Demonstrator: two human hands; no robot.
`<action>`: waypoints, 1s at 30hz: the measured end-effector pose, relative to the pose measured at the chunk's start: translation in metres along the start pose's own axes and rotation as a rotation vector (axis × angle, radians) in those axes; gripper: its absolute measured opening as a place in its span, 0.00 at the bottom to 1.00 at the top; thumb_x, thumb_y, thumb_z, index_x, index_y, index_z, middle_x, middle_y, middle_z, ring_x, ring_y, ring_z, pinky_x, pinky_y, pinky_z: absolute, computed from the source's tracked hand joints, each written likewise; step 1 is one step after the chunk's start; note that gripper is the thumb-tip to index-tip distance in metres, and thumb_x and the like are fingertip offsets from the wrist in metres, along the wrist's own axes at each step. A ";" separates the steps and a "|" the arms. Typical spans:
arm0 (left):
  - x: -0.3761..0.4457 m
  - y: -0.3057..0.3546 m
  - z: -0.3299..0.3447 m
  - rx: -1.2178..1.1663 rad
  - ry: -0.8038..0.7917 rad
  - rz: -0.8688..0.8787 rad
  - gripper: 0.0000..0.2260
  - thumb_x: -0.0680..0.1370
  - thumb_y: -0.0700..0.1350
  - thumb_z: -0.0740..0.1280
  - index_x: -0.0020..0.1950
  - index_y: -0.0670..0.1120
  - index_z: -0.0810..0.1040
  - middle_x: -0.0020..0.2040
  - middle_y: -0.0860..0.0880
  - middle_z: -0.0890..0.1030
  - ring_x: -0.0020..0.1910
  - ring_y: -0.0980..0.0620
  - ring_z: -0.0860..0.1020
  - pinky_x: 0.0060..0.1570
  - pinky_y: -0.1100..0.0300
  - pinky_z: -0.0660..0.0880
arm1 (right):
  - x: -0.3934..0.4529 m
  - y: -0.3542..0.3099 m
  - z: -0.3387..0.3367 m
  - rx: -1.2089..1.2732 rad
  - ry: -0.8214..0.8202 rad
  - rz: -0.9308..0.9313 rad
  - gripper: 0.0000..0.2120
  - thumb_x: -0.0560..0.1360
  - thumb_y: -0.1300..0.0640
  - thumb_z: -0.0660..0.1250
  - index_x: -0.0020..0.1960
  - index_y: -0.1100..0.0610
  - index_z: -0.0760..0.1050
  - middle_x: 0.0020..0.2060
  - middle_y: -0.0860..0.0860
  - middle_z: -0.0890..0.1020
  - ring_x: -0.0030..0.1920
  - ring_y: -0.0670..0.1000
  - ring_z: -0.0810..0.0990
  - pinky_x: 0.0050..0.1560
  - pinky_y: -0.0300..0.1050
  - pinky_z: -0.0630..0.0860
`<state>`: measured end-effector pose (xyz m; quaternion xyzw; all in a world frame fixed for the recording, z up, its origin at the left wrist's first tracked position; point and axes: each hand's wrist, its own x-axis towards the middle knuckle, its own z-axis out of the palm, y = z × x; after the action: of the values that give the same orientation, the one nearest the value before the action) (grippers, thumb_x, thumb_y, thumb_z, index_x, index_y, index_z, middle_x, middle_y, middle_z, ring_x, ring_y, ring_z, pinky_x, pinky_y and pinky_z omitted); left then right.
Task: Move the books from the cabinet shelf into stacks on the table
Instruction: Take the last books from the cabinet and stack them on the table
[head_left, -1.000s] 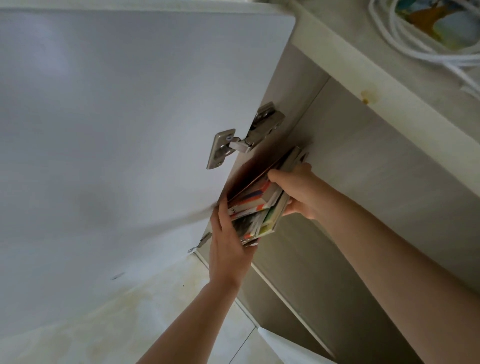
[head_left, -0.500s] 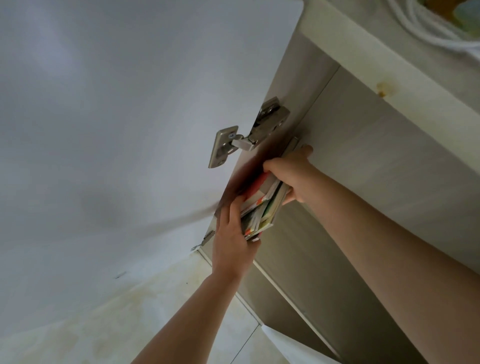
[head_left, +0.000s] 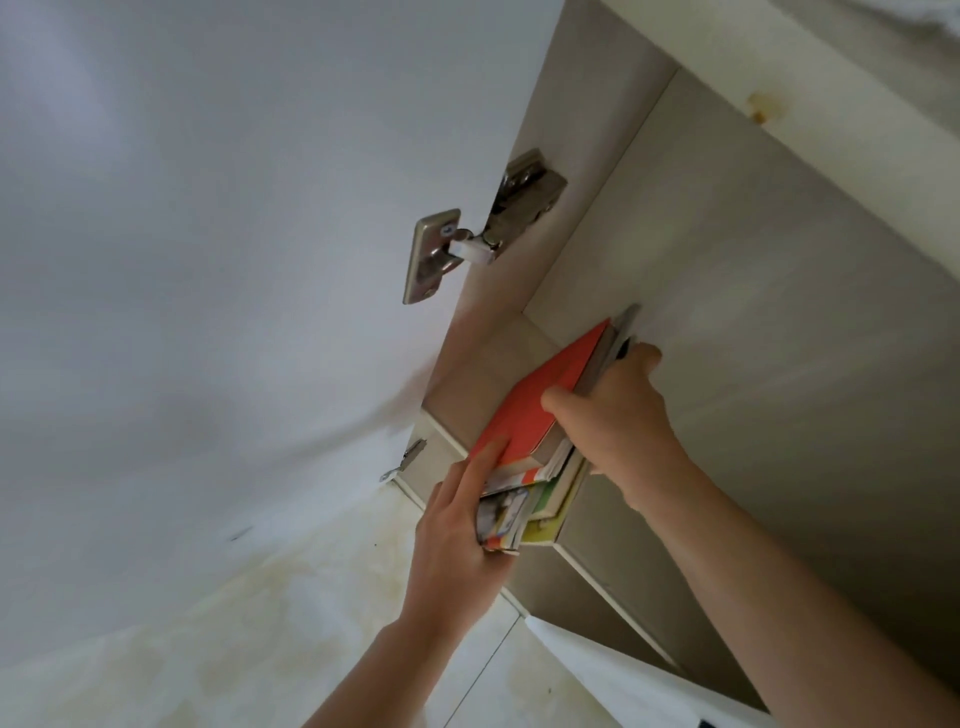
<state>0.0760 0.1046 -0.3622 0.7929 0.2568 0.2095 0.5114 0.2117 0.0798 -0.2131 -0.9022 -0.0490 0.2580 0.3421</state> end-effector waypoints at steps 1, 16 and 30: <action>-0.001 -0.001 0.000 -0.001 -0.004 0.008 0.40 0.67 0.40 0.77 0.72 0.61 0.63 0.60 0.61 0.75 0.55 0.54 0.77 0.49 0.62 0.78 | 0.000 0.003 0.002 -0.003 0.002 -0.005 0.24 0.73 0.60 0.68 0.60 0.57 0.55 0.41 0.54 0.76 0.35 0.51 0.79 0.31 0.43 0.77; 0.004 -0.024 -0.015 -0.133 -0.064 -0.006 0.35 0.68 0.37 0.72 0.71 0.55 0.65 0.61 0.53 0.75 0.61 0.50 0.76 0.57 0.50 0.76 | 0.083 0.072 -0.048 -0.222 -0.396 -0.277 0.55 0.66 0.60 0.78 0.76 0.40 0.42 0.75 0.45 0.58 0.70 0.50 0.64 0.69 0.50 0.65; 0.008 -0.029 -0.020 -0.113 -0.058 -0.036 0.23 0.68 0.49 0.71 0.61 0.43 0.78 0.56 0.54 0.79 0.57 0.55 0.79 0.54 0.55 0.78 | 0.101 0.052 -0.029 -0.256 -0.525 -0.481 0.33 0.64 0.69 0.77 0.64 0.53 0.69 0.52 0.43 0.79 0.52 0.33 0.78 0.49 0.28 0.75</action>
<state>0.0643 0.1337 -0.3803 0.7636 0.2440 0.1914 0.5664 0.3090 0.0499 -0.2718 -0.8035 -0.3773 0.3846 0.2533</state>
